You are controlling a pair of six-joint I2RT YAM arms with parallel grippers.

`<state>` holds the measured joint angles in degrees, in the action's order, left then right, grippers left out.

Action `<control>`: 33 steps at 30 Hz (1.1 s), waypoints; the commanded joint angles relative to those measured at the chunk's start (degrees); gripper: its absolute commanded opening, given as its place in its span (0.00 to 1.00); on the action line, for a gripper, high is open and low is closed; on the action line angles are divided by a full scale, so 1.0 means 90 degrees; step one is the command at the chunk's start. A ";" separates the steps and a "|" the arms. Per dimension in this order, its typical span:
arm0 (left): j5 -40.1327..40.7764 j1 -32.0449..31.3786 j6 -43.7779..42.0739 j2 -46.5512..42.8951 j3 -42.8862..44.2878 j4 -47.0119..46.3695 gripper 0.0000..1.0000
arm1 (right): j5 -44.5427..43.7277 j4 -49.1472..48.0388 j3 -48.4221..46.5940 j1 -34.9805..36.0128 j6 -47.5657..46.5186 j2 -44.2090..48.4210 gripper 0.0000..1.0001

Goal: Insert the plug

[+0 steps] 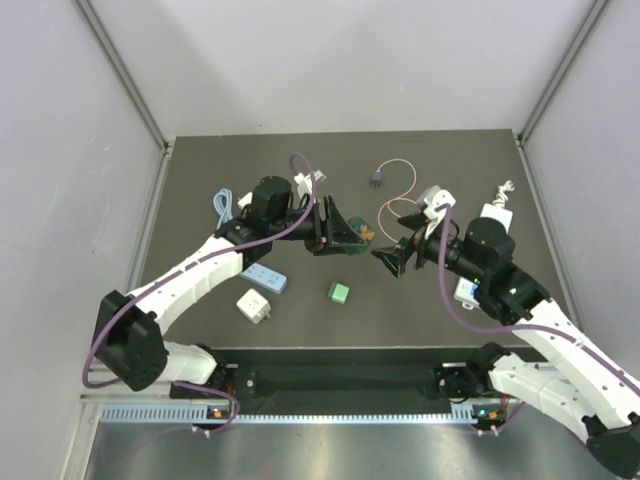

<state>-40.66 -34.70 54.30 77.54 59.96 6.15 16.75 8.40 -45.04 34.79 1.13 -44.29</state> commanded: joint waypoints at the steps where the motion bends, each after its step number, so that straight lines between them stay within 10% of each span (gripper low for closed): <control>1: -0.0335 -0.0012 0.0567 0.0018 0.0154 -0.0635 0.00 | -0.0475 -0.1139 0.0082 0.0334 -0.0963 -0.0019 1.00; 27: -0.0628 -0.0012 0.0558 -0.0012 0.0066 -0.0857 0.00 | -0.0084 -0.1246 -0.0885 0.0881 -0.1102 -0.2031 0.88; 33: -0.0735 -0.0012 0.0636 0.0008 -0.0022 -0.0977 0.13 | -0.0279 -0.1480 -0.0758 0.0881 -0.1014 -0.1964 0.43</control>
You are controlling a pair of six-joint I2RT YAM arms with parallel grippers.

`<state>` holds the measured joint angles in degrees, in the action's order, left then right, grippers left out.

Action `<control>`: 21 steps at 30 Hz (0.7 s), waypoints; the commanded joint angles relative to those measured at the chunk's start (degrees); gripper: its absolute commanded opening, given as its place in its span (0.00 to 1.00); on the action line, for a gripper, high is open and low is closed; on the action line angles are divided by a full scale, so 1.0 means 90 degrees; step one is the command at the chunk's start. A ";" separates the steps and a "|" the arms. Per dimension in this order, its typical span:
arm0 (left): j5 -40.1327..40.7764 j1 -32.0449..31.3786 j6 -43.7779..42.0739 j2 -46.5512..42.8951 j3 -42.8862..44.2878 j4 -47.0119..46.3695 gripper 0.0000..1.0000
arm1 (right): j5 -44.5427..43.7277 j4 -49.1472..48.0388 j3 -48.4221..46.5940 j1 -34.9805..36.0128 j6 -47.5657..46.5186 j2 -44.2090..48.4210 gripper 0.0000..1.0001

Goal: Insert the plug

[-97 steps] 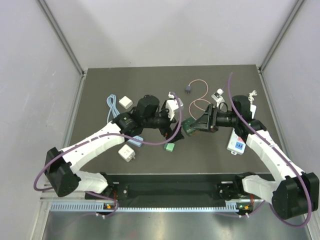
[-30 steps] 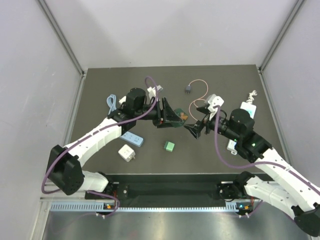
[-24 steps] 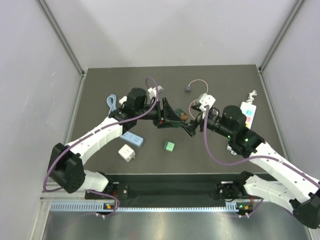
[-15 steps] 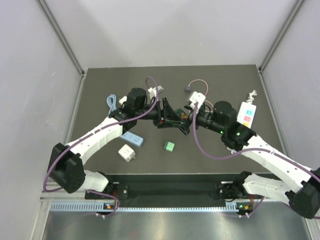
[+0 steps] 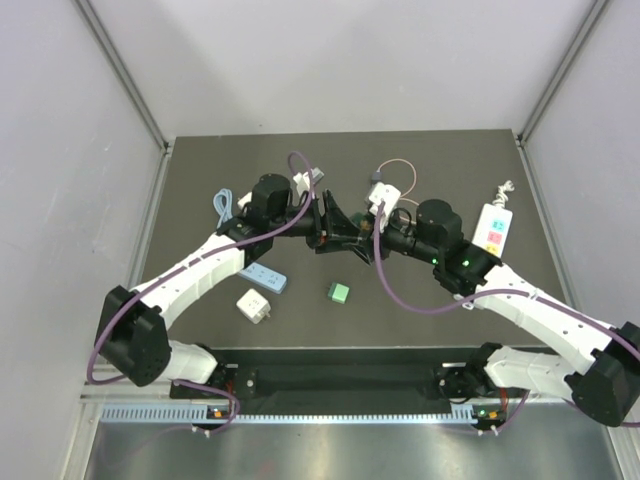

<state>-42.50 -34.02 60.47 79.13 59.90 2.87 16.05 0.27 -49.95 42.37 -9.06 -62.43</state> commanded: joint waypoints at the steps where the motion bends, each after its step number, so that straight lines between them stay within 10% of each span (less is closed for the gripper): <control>1: -0.0512 -0.0097 -0.0049 -0.0208 -0.0053 -0.0622 0.19 | -0.0240 -0.0597 -0.0163 0.0029 0.0166 0.0072 0.36; 5: -0.0541 -0.0087 -0.0301 -0.0257 -0.0015 -0.0486 0.53 | -0.0406 -0.0412 -0.0094 0.0029 0.0206 0.0101 0.01; 16: -0.0649 0.0069 -0.0976 0.0084 0.0776 0.0452 0.98 | -0.0739 -0.0237 0.0804 -0.0283 0.0470 0.1048 0.00; 21: -0.0376 0.0440 -0.1269 0.0192 0.0942 0.0939 0.99 | -0.0202 0.0632 0.0551 -0.1200 0.0800 0.0951 0.00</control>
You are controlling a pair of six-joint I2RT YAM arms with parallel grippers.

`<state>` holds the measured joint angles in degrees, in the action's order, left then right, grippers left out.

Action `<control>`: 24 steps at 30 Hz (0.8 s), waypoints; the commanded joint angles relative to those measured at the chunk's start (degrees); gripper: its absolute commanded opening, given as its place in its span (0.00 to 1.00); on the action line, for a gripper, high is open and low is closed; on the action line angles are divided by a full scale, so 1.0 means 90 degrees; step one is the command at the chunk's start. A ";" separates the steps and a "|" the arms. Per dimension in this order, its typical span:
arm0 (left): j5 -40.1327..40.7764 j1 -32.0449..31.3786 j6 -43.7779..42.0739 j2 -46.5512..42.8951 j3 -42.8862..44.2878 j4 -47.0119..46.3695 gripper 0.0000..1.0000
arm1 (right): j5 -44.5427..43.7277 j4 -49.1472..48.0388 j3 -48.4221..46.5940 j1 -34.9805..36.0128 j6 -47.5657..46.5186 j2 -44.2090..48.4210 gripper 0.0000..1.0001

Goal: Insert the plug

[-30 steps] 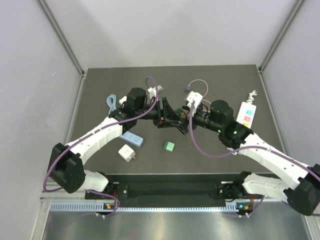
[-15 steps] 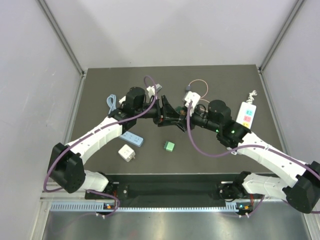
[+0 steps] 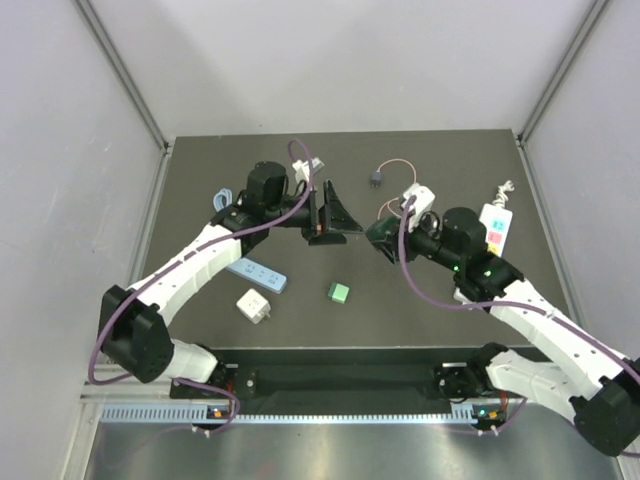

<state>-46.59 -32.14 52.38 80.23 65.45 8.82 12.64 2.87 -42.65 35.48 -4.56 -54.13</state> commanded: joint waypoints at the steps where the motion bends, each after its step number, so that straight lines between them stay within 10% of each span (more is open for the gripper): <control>1: 0.0185 0.0386 -0.0467 0.0090 0.0354 0.0570 0.98 | 0.0177 0.0412 -0.0270 -0.0814 0.0369 0.0038 0.00; 12: 0.3300 0.0573 -0.2665 -0.0846 0.0434 0.2565 0.99 | -0.2850 0.3859 -0.1774 -0.4574 0.1541 -0.1183 0.00; 24: 0.3809 0.0408 -0.3281 -0.1120 -0.0016 0.2439 0.98 | -0.3583 0.3801 -0.1306 -0.5768 0.2380 -0.1964 0.00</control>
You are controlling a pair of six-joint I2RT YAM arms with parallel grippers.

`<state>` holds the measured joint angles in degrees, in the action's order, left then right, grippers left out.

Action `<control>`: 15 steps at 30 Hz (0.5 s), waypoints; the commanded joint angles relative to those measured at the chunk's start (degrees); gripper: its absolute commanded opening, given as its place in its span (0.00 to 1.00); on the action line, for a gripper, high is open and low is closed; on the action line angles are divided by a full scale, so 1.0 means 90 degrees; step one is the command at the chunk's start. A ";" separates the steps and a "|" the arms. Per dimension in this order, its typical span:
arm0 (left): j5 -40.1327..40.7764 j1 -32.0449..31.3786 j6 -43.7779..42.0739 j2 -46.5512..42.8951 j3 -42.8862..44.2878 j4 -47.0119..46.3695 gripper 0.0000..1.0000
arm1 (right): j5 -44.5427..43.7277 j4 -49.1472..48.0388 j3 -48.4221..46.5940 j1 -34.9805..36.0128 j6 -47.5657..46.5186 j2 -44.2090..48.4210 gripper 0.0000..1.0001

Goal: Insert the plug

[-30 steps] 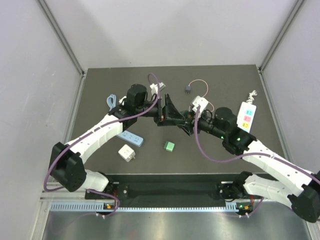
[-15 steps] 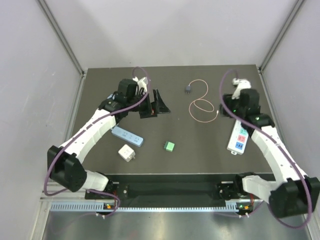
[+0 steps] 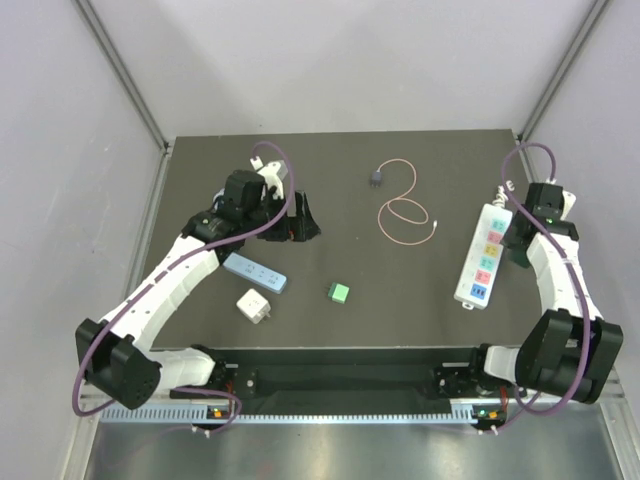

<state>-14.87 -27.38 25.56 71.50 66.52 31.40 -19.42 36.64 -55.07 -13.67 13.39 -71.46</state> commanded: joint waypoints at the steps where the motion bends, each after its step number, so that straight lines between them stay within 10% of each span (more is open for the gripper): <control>1: 0.0334 -0.0122 -0.0311 -0.0210 -0.0203 -0.0129 0.98 | 0.0019 0.0069 0.0103 -0.0326 0.0417 -0.0067 0.00; 15: 0.0627 -0.0210 -0.0604 -0.0562 -0.0946 -0.0637 0.96 | 0.0615 0.0021 0.0982 -0.0386 0.0798 -0.0214 0.00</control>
<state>-9.43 -28.99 21.76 68.38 58.37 29.85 -15.07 38.00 -47.09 -16.80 19.31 -74.17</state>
